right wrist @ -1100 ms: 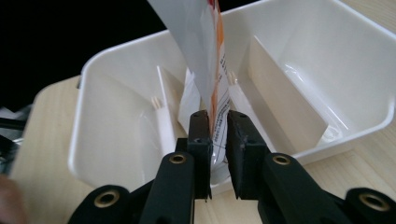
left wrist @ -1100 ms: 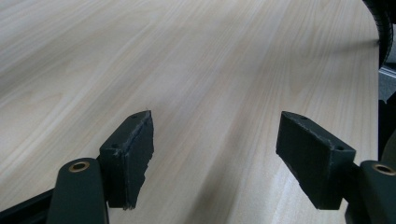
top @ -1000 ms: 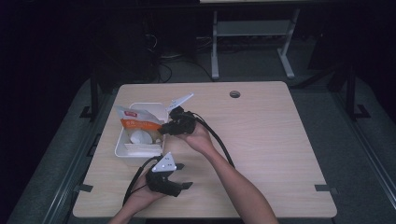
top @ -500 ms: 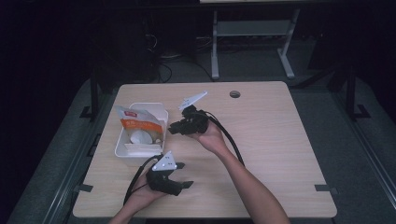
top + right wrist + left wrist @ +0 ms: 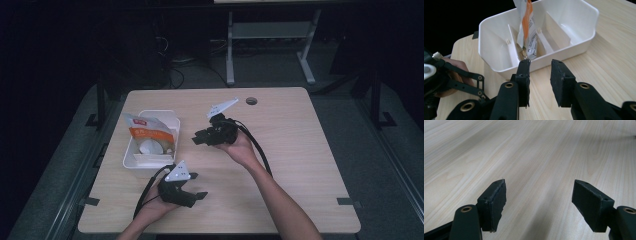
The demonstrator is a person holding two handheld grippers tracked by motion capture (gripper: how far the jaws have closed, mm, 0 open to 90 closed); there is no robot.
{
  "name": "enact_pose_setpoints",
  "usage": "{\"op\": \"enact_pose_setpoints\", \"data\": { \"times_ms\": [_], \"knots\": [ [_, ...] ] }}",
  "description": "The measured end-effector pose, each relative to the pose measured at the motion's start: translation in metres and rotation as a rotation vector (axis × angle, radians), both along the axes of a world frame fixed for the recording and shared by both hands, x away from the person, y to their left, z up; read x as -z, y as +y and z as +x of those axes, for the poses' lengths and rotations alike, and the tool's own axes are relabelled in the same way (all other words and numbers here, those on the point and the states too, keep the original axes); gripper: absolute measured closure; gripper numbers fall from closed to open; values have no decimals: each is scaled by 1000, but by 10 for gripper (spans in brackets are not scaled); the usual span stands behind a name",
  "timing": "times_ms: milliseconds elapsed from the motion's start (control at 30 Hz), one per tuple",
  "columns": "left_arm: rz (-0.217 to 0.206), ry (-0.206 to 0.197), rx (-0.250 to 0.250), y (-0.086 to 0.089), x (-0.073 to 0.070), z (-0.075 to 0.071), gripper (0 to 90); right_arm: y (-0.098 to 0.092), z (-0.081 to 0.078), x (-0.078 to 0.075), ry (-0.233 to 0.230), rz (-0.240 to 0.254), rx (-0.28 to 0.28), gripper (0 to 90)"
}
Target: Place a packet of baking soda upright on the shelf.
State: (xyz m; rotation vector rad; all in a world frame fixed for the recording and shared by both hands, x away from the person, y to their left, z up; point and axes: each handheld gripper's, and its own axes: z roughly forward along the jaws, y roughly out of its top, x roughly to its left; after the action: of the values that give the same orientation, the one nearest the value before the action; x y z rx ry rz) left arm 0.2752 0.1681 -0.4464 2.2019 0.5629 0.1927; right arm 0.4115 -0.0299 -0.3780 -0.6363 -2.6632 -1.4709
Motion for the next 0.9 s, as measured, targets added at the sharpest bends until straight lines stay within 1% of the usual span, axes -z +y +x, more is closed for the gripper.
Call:
{"op": "enact_pose_setpoints", "data": {
  "times_ms": [267, 300, 467, 900],
  "knots": [
    [-1, -1, -6, 1, 0, 1, 273, -17, -2, -1, 4, 4, 21, 639],
    [-1, -2, -7, 1, 0, 1, 273, -19, -2, -1, -2, 5, 22, 635],
    [-3, 1, -9, 1, 0, 2, 273, -30, -4, -1, 8, 8, 38, 605],
    [-6, 6, -5, -1, 0, 2, 272, -47, -7, -1, 15, 10, 64, 548]
  ]
}}
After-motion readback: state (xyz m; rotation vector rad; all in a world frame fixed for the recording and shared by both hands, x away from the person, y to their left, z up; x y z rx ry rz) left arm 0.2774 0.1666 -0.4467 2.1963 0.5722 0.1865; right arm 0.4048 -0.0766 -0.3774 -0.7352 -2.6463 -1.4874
